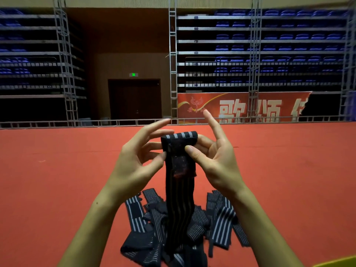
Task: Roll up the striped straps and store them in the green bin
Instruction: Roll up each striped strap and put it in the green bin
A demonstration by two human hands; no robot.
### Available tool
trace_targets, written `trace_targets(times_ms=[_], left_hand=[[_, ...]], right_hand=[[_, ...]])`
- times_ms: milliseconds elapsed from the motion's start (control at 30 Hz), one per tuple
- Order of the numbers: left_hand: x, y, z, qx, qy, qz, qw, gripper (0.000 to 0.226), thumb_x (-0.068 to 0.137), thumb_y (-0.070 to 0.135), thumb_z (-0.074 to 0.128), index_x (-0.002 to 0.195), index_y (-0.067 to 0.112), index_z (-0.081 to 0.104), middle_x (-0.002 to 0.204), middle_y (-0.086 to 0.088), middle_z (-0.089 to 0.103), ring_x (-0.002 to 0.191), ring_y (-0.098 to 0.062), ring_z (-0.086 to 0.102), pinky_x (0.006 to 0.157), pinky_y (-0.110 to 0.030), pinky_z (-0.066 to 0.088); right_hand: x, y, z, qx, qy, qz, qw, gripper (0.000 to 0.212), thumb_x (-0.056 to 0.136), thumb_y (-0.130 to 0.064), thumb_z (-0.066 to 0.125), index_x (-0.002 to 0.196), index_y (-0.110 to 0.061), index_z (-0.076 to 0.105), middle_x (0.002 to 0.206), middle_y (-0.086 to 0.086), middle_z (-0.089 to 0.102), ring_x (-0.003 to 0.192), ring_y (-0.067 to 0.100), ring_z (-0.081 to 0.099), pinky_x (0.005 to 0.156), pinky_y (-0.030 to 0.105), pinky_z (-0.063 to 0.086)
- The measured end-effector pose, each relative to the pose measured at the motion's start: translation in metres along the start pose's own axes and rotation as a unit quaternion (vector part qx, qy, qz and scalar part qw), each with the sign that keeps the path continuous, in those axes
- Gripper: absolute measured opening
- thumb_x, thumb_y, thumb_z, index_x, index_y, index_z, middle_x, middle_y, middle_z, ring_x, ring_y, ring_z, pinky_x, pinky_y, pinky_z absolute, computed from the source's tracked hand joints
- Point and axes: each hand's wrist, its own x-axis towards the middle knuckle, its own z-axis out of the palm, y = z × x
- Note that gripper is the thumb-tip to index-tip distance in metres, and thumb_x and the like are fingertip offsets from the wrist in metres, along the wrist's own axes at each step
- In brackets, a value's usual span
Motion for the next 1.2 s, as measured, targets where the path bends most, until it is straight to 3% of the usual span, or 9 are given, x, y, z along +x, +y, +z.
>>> trace_targets(times_ms=[100,233,533,667,767,900,1100,1200], left_hand=[[-0.011,0.006,0.01,-0.023,0.029,-0.027,0.999,0.06,0.1,-0.004,0.069,0.153,0.019,0.052,0.133,-0.004,0.073,0.119,-0.024,0.074,0.097,-0.043,0.063],[-0.028,0.021,0.022,0.046,0.105,0.002,0.993,0.062,0.095,0.009,0.081,0.15,0.021,0.057,0.131,0.003,0.073,0.117,-0.022,0.074,0.096,-0.045,0.063],[-0.08,0.067,0.041,0.003,0.191,0.024,0.981,0.079,0.083,0.009,0.092,0.15,0.017,0.053,0.121,-0.004,0.066,0.106,-0.029,0.076,0.097,-0.049,0.062],[-0.105,0.086,0.045,-0.064,0.152,0.006,0.986,0.074,0.085,0.009,0.087,0.15,0.019,0.053,0.123,-0.004,0.071,0.108,-0.029,0.077,0.096,-0.037,0.061],[-0.119,0.096,0.048,-0.144,0.091,-0.046,0.984,0.067,0.097,0.007,0.071,0.156,0.029,0.047,0.123,-0.009,0.079,0.113,-0.028,0.078,0.093,-0.033,0.062],[-0.126,0.097,0.049,-0.142,0.011,-0.097,0.985,0.066,0.102,0.007,0.065,0.158,0.035,0.043,0.115,-0.006,0.083,0.111,-0.026,0.079,0.092,-0.035,0.064],[-0.124,0.094,0.057,-0.117,0.078,-0.102,0.985,0.052,0.094,-0.001,0.078,0.139,0.021,0.063,0.105,-0.007,0.084,0.1,-0.027,0.082,0.088,-0.052,0.067],[-0.118,0.094,0.056,-0.1,0.076,-0.093,0.988,0.057,0.099,-0.005,0.072,0.147,0.022,0.059,0.106,-0.005,0.084,0.103,-0.023,0.081,0.091,-0.045,0.066]], right_hand=[[-0.013,-0.003,0.004,-0.02,-0.013,-0.011,1.0,0.093,0.099,0.01,0.066,0.17,-0.028,0.019,0.123,0.017,0.076,0.117,0.042,0.072,0.107,0.063,0.055],[-0.033,-0.014,0.014,-0.047,0.009,-0.025,0.999,0.089,0.1,0.012,0.065,0.169,-0.027,0.023,0.121,0.013,0.077,0.11,0.035,0.075,0.104,0.058,0.058],[-0.1,-0.047,0.02,0.036,0.017,0.008,0.999,0.081,0.102,0.012,0.06,0.167,-0.023,0.027,0.13,0.018,0.075,0.124,0.034,0.071,0.11,0.056,0.054],[-0.137,-0.06,0.021,0.074,0.019,0.016,0.997,0.081,0.102,0.009,0.06,0.167,-0.026,0.026,0.131,0.02,0.073,0.127,0.037,0.069,0.109,0.053,0.055],[-0.154,-0.071,0.018,0.097,0.03,0.022,0.995,0.082,0.099,0.006,0.062,0.166,-0.028,0.029,0.131,0.021,0.073,0.127,0.037,0.069,0.104,0.047,0.059],[-0.158,-0.081,0.013,0.098,0.034,0.01,0.995,0.081,0.097,0.002,0.064,0.165,-0.028,0.031,0.13,0.019,0.074,0.127,0.035,0.07,0.101,0.043,0.059],[-0.163,-0.09,0.018,0.063,0.044,-0.009,0.997,0.078,0.101,0.009,0.061,0.165,-0.026,0.032,0.125,0.017,0.077,0.123,0.032,0.073,0.101,0.046,0.061],[-0.157,-0.09,0.019,0.048,0.046,-0.015,0.998,0.079,0.102,0.01,0.061,0.165,-0.025,0.031,0.124,0.016,0.077,0.123,0.031,0.072,0.106,0.048,0.058]])
